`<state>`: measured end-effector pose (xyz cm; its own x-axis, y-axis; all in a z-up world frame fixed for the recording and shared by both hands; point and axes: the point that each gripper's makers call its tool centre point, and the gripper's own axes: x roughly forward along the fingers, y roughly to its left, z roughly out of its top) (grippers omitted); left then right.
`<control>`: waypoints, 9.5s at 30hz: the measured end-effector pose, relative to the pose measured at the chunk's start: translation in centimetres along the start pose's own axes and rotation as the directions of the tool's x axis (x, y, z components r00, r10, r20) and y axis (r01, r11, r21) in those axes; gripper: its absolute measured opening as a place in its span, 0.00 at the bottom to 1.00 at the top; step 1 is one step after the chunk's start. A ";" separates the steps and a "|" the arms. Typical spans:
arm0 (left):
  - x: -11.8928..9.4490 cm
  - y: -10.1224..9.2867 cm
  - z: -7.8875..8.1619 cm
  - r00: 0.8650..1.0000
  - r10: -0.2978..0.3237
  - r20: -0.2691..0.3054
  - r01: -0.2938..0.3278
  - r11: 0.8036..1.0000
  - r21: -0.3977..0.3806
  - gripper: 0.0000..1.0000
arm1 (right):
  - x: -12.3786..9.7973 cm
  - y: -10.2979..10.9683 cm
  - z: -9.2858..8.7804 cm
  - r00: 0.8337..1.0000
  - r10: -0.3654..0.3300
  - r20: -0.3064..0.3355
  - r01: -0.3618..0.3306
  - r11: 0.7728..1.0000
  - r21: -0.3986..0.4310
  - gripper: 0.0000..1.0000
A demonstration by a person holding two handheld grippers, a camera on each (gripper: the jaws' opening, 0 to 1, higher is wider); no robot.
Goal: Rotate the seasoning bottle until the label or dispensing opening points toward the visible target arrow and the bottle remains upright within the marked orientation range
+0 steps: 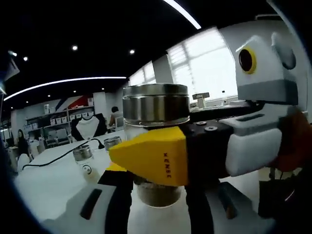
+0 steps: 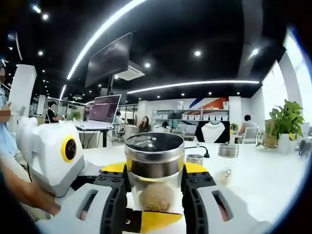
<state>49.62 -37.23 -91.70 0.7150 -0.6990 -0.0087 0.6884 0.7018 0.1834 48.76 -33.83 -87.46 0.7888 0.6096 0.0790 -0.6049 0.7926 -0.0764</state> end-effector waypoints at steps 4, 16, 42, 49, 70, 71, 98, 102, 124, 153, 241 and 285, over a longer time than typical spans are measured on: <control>-0.1 -0.3 0.5 0.998 -0.054 0.029 0.053 0.998 0.031 0.44 | -0.2 0.0 0.4 0.999 0.048 0.026 -0.049 0.997 0.051 0.40; -0.8 -1.2 1.1 0.974 -0.220 0.063 0.224 0.972 -0.073 0.45 | -1.2 1.0 1.5 0.980 0.183 0.078 -0.192 0.974 0.123 0.39; -0.9 -1.3 1.2 0.983 -0.177 0.041 0.178 0.983 -0.044 0.47 | -1.4 1.4 2.0 0.958 0.251 0.142 -0.282 0.914 0.291 0.40; -0.6 -0.4 0.9 0.997 -0.067 0.025 0.066 0.998 0.023 0.47 | -0.9 1.3 1.9 0.977 0.186 0.099 -0.205 0.951 0.231 0.39; -0.6 1.0 1.0 0.999 0.038 0.032 -0.040 0.997 0.065 0.47 | -0.5 1.4 2.3 0.984 0.162 0.078 -0.173 0.972 0.158 0.38; -0.7 0.8 1.0 0.999 0.015 0.037 -0.017 0.999 0.047 0.47 | -0.6 1.4 2.3 0.982 0.172 0.078 -0.183 0.971 0.155 0.38; -0.9 -0.4 0.7 0.994 -0.108 0.028 0.108 0.994 -0.022 0.46 | -0.9 2.7 2.7 0.964 0.256 0.065 -0.260 0.963 0.066 0.40; -0.7 0.1 0.4 0.999 -0.045 0.017 0.045 0.999 -0.010 0.46 | -0.3 2.4 2.4 0.981 0.180 0.068 -0.188 0.974 0.125 0.42; -0.6 0.5 0.3 0.998 -0.058 0.029 0.059 0.997 -0.041 0.46 | 0.3 1.0 1.7 0.996 0.078 0.051 -0.084 0.988 0.130 0.39; -1.2 3.4 -1.5 0.998 -0.052 -0.042 0.047 0.994 -0.102 0.83 | 1.3 -4.6 0.7 0.998 0.047 -0.036 -0.043 0.991 0.124 0.39; -3.3 5.9 -3.8 0.989 0.084 -0.122 -0.100 0.986 -0.132 0.99 | 3.7 -24.8 -4.2 0.993 -0.040 -0.113 0.048 0.996 0.070 0.39; -3.0 5.7 -3.6 0.989 0.091 -0.120 -0.108 0.985 -0.135 1.00 | 1.7 -24.5 -4.4 0.988 -0.040 -0.146 0.045 0.999 0.029 0.46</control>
<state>51.81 -30.64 -94.14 0.7845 -0.6104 -0.1095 0.6176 0.7850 0.0485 65.40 -52.29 -89.79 0.8200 0.5687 -0.0639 -0.5716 0.8194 -0.0435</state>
